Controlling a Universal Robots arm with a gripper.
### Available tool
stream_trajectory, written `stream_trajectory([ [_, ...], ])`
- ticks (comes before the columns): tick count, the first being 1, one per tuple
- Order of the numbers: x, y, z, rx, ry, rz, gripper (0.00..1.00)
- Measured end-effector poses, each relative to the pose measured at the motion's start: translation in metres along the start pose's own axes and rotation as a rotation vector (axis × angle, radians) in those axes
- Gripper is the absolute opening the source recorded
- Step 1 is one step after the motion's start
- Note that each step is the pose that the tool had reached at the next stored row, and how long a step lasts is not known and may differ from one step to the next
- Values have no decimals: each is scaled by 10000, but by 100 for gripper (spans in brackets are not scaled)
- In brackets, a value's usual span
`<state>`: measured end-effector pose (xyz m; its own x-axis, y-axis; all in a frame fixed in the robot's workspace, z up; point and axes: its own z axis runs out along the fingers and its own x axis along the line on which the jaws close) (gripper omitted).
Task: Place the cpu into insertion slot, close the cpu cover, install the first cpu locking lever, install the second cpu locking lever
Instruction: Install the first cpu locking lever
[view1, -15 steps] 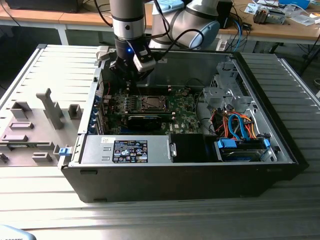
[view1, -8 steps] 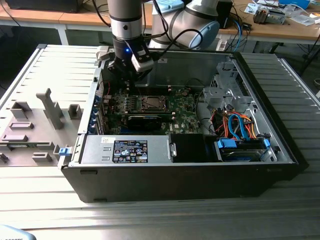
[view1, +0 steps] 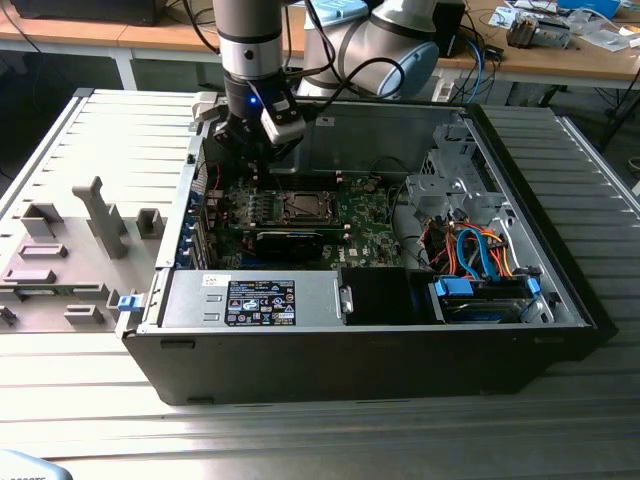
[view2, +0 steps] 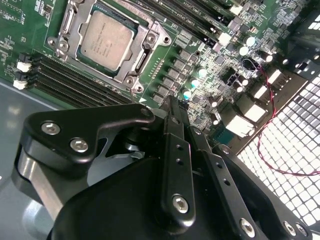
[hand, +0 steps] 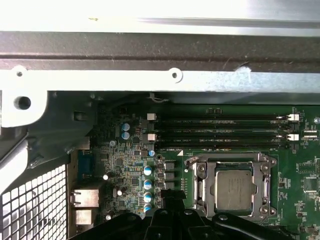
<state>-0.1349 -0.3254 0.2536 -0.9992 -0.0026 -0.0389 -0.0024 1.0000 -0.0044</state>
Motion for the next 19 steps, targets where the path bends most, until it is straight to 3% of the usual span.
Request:
stream_trajectory([
  [19, 33, 21, 1, 1, 1, 1, 11],
])
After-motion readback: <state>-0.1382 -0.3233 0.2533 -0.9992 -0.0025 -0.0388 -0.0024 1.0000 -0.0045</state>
